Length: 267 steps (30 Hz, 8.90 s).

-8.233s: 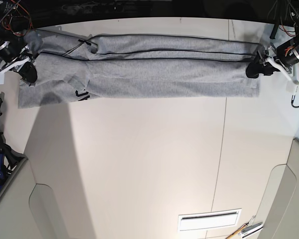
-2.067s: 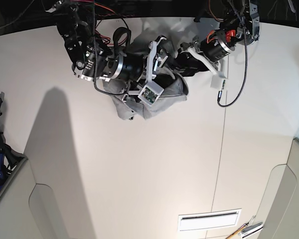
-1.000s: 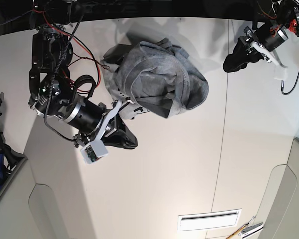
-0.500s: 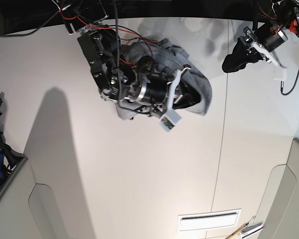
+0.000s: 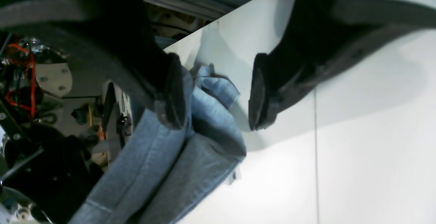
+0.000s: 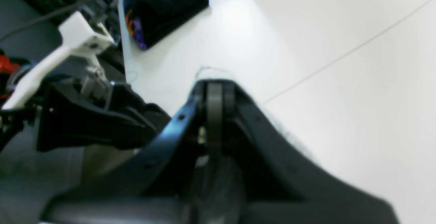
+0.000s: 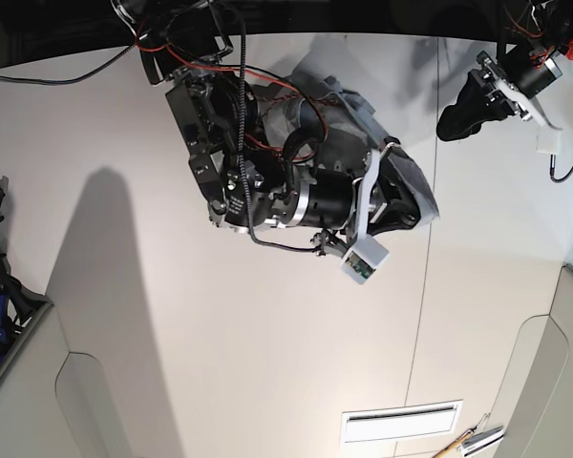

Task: Fold the T-shirt properly
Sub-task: 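Lower the bundle onto the table with the right gripper, releasing the left, then grasp the shirt's folded edges with both grippers on opposite sides, then lift the shirt with both grippers and flip it over, then lay the shirt flat and smooth it between both grippers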

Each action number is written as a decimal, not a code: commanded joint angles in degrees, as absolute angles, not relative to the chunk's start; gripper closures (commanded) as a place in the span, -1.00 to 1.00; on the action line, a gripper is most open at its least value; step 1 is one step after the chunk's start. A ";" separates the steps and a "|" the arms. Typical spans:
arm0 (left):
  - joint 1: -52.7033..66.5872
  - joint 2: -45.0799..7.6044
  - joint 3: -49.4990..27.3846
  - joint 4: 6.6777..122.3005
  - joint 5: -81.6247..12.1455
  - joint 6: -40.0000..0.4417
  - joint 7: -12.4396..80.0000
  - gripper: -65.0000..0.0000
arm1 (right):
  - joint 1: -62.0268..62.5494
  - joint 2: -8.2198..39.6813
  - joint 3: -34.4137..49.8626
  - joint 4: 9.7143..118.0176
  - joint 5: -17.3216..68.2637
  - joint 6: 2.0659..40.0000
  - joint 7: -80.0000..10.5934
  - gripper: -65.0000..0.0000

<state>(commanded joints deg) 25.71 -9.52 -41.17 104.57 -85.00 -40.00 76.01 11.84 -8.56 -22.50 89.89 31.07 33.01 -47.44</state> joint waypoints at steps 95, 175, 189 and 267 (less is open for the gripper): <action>31.94 -2.09 -15.40 121.62 -59.92 -40.00 70.59 1.00 | 2.98 6.02 5.23 94.11 36.88 34.26 -51.42 0.06; 32.51 -6.50 3.81 118.41 -44.21 -40.00 57.65 1.00 | 19.94 8.49 -19.09 71.11 21.61 34.28 -30.52 1.00; 18.31 -6.55 -1.69 100.01 -30.98 -36.62 57.19 1.00 | 21.06 11.09 -22.59 67.48 21.37 34.28 -31.09 1.00; 0.03 -8.73 3.03 96.64 -27.20 -31.90 56.80 1.00 | -2.09 13.69 0.80 86.17 37.12 34.52 -40.88 1.00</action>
